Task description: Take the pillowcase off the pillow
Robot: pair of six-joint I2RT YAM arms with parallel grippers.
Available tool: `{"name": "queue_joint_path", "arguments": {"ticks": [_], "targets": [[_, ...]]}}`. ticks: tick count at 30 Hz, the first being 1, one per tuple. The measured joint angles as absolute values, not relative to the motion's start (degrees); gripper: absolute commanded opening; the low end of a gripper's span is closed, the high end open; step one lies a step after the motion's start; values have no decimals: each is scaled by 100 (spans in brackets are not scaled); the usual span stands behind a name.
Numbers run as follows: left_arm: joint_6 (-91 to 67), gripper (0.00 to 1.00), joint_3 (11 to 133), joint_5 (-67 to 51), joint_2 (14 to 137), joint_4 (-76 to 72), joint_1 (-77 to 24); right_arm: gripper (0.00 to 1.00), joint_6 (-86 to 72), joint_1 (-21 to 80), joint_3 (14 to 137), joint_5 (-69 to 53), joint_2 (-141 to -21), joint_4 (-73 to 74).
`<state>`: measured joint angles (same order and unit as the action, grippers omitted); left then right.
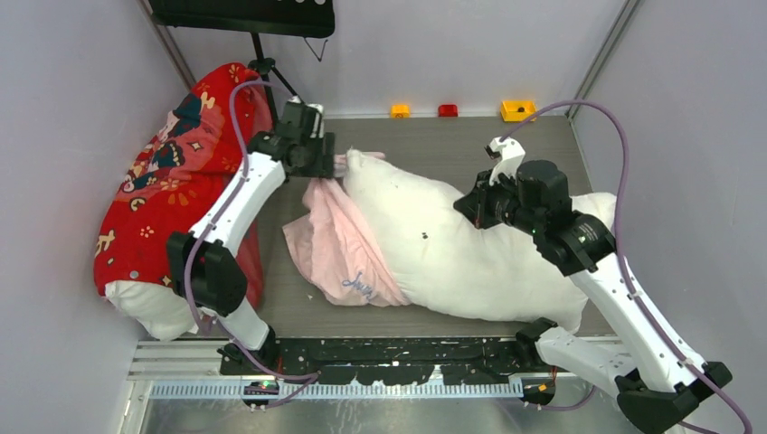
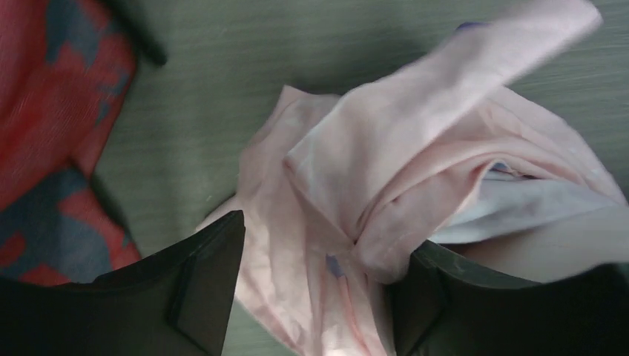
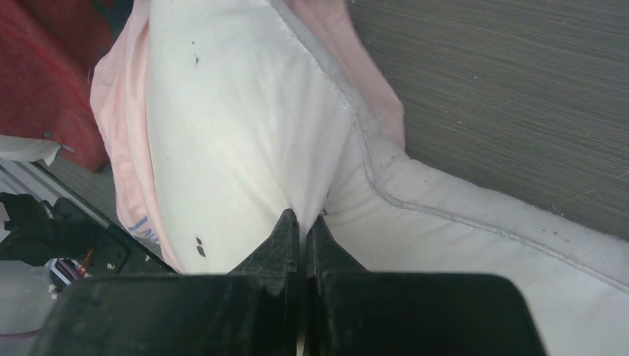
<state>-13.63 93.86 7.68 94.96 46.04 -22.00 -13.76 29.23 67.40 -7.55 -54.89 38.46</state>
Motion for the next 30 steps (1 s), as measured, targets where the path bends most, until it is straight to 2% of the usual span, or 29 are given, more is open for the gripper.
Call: {"name": "queue_joint_path", "arguments": {"ticks": [8, 13, 19, 28, 30], "targets": [[-1623, 60, 8455, 569, 9345, 4709, -740, 0, -1385, 2912, 6309, -21, -4421, 3677], [-1745, 57, 8331, 340, 9164, 4613, -740, 0, -1500, 2912, 5887, 1033, -3695, 3424], [-1935, 56, 8256, -91, 8840, 4456, -762, 0, -1546, 2912, 5854, 1466, -3616, 3481], [-2274, 87, 7918, -701, 8197, 4338, -827, 0, -1726, 2912, 5848, 1732, -3833, 3481], [-2386, 90, 7701, -692, 7992, 4346, -873, 0, -1774, 2912, 5870, 1929, -3944, 3470]]}}
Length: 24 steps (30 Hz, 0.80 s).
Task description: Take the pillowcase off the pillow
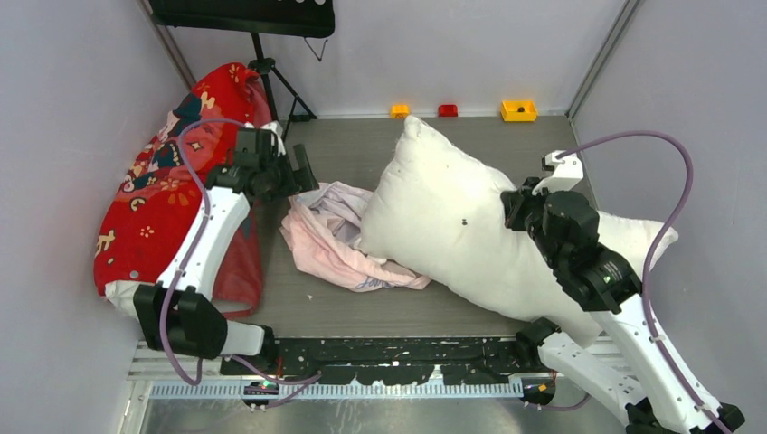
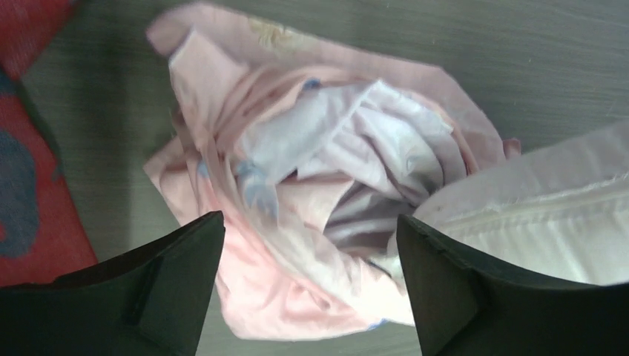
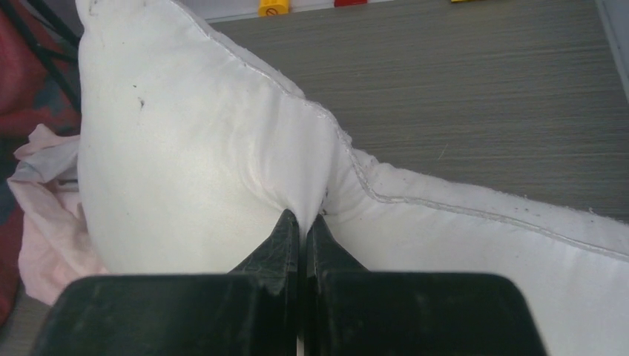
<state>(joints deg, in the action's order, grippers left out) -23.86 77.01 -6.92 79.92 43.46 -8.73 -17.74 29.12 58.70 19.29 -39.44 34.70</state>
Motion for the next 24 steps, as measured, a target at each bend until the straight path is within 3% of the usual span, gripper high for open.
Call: {"name": "queue_joint_path", "arguments": {"ticks": [10, 16, 17, 19, 20, 24], "targets": [[-3345, 92, 5723, -563, 6591, 4099, -932, 0, -1452, 2912, 6799, 3588, -5083, 3229], [-3712, 92, 5406, -670, 6499, 3820, -932, 1, -773, 2799, 7653, 4080, -6361, 2069], [-3754, 92, 5356, -692, 6484, 3774, -932, 13, -733, 2740, 7802, 4034, -6624, 1914], [-3846, 92, 5249, -725, 6425, 3695, -932, 68, -753, 2611, 8121, 3806, -7120, 1778], [-3872, 92, 5203, -738, 6394, 3671, -932, 82, -814, 2515, 8374, 3564, -7413, 1817], [-4007, 89, 5015, -808, 6193, 3618, -932, 94, -1140, 2300, 9911, 2720, -8683, 2075]]}}
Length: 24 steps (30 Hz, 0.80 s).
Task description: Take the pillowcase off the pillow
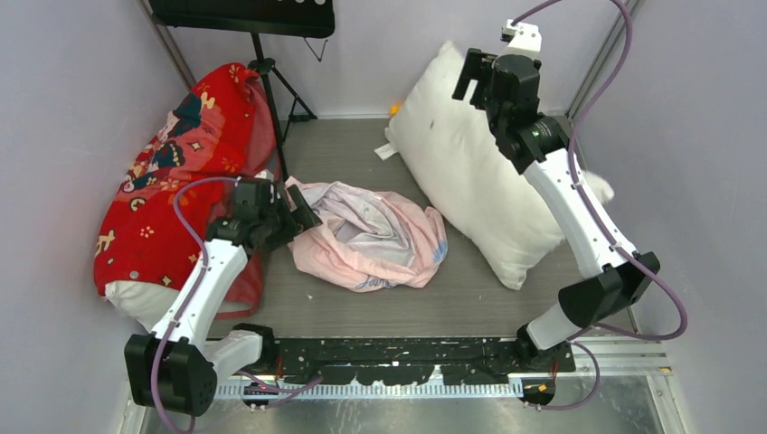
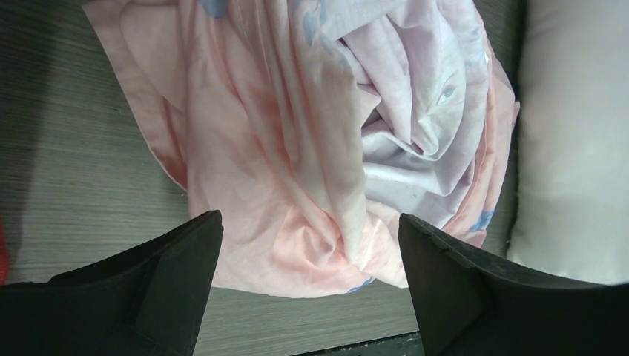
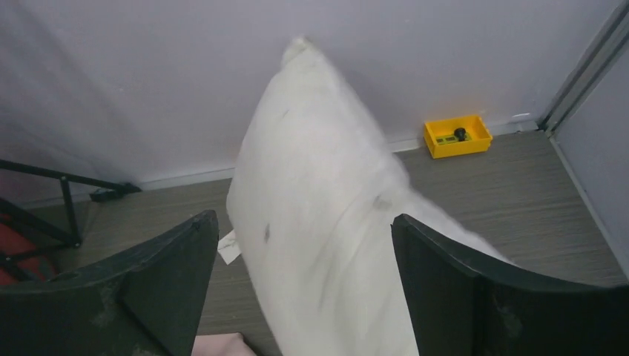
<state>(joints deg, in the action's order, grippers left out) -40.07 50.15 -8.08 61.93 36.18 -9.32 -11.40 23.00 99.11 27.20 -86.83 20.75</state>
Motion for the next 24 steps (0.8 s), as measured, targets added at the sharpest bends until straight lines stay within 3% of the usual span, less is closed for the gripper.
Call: {"name": "queue_joint_path", "arguments": {"ticks": [4, 15, 24], "targets": [[-4053, 86, 4783, -864, 5999, 3531, -932, 97, -1385, 2294, 10062, 2484, -8731, 2296], [-4617, 79, 3566, -1229, 5734, 2718, -954, 95, -1546, 2300, 7518, 2246, -5728, 2060], [-5277, 78, 3168, -1455, 7054, 676, -1577, 94, -1693, 2300, 5966, 1809, -4285, 2204]]}}
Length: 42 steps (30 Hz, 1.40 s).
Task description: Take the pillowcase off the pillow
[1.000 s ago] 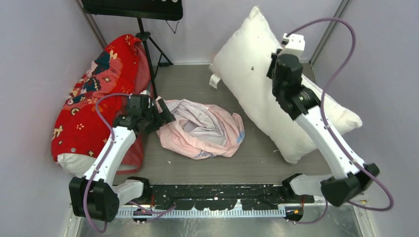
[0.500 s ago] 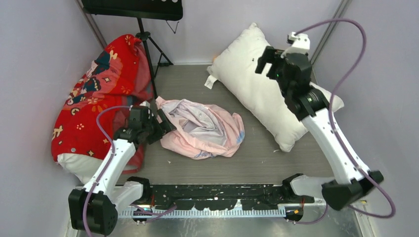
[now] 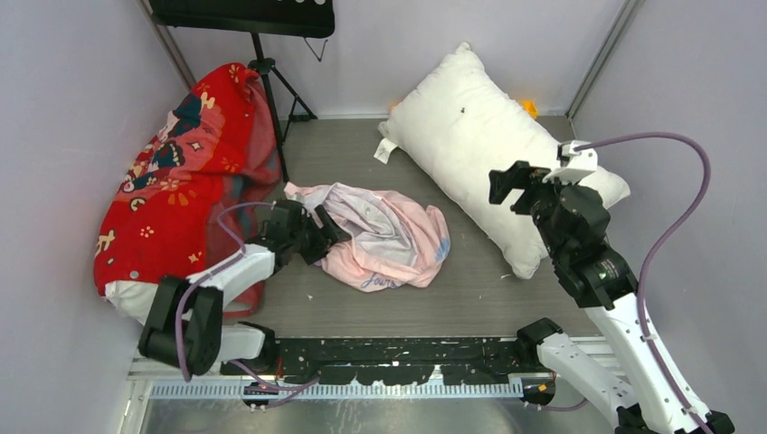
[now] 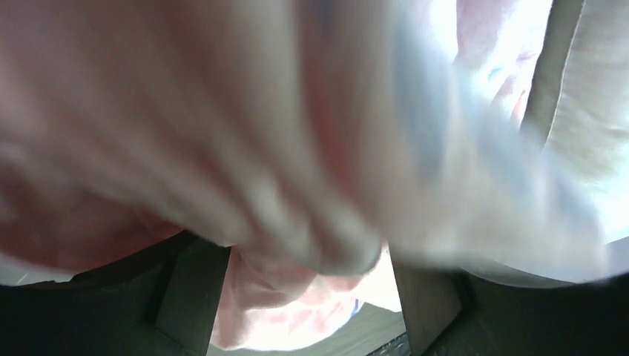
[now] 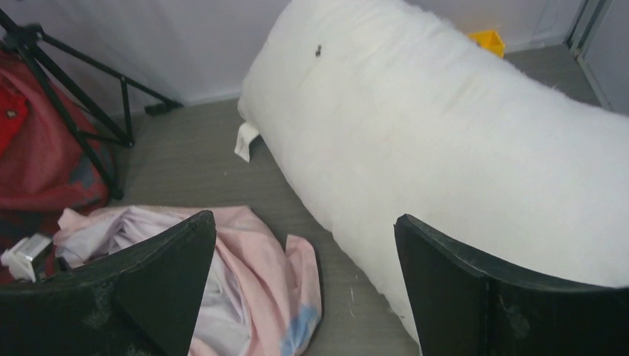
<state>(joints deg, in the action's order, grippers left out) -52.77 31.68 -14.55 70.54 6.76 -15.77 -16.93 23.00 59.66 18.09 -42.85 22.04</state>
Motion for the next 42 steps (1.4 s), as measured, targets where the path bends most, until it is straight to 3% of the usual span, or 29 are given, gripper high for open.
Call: {"name": "queue_joint_path", "arguments": {"ticks": [6, 8, 11, 21, 23, 28, 35, 42], "targets": [[-5374, 78, 3463, -1507, 8444, -668, -1861, 94, -1870, 2300, 5098, 1656, -3874, 2526], [-5203, 79, 3883, -1485, 8923, -932, -1905, 99, -1973, 2300, 4762, 1662, -3723, 2576], [-4821, 82, 4460, -1382, 9299, -1116, -1925, 99, -2134, 2300, 4368, 1719, -3625, 2574], [-3092, 94, 4547, -941, 7271, -714, -1925, 100, -2576, 2086, 3931, 2486, -4265, 2327], [-2808, 99, 4375, -565, 6661, -515, -1940, 99, -2552, 2060, 3756, 2720, -4287, 2128], [-2023, 100, 3559, 784, 5413, -296, -1938, 97, -2128, 2038, 2991, 3326, -4228, 1074], [-1234, 100, 2768, 1890, 5537, -567, -1817, 100, -1632, 1997, 2626, 3581, -4713, 154], [-1083, 99, 2281, 1824, 6163, -1710, -873, 98, -1236, 1413, 2443, 3393, -5457, -947]]}}
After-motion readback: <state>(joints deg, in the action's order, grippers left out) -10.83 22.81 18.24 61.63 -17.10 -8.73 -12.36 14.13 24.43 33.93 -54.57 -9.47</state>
